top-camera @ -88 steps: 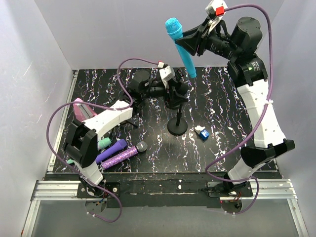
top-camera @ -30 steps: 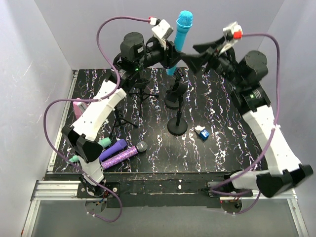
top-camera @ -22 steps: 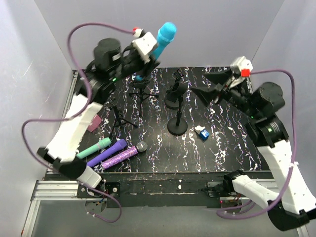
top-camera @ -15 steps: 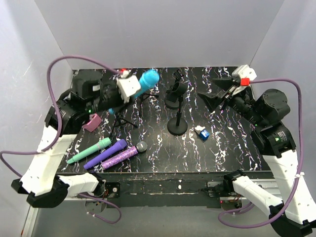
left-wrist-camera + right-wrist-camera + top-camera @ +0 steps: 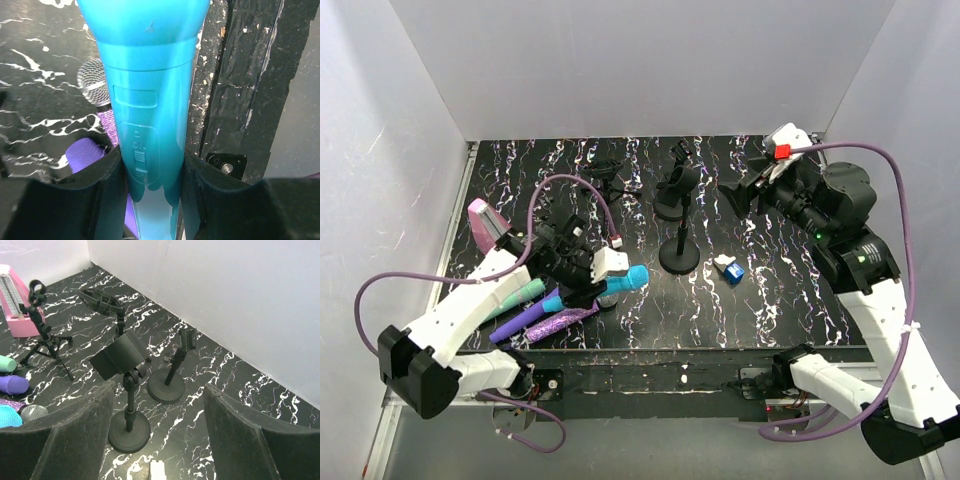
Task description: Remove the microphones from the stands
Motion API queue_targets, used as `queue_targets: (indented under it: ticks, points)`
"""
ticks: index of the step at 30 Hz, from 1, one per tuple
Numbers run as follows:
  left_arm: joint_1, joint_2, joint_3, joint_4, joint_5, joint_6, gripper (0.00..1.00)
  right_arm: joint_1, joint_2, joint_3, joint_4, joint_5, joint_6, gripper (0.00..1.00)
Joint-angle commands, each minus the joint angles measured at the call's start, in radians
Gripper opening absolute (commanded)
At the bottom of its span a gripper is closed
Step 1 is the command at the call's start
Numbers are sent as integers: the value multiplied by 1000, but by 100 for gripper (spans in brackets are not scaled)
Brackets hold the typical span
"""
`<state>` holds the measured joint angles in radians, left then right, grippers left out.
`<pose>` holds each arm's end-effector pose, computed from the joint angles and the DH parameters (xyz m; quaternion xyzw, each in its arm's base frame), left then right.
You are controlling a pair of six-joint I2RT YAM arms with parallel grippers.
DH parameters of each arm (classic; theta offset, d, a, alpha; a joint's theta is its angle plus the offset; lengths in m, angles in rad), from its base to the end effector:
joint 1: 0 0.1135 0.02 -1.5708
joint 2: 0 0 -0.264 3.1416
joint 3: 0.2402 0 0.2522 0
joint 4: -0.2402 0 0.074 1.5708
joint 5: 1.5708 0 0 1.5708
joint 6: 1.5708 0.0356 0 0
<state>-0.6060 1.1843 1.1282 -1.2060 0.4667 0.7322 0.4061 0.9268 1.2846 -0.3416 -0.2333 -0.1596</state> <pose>0.1557 -0.1274 0.3034 0.6242 0.7320 -0.2186 0.1637 0.1608 0.0781 0.4684 -0.2741 0.6458 0.1680 0.6926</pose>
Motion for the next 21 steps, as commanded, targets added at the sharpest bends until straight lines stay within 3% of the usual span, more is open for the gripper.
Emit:
queue_targets:
  ticks: [1,10,14,18,21]
  points:
    - [-5,29,-105,140,78,-5,0,-3,30,48,55,25,-34,77]
    - [-41,78,-287,390,89,-109,0,-19,66,116,3,58,-32,80]
    - [-46,112,-343,456,27,-120,2,-32,55,117,-43,26,-17,79]
    - [-46,158,-378,516,-59,-114,8,-39,58,120,-56,37,-12,80]
    - [-44,166,-403,554,-77,-111,18,-49,69,133,-63,37,-14,80]
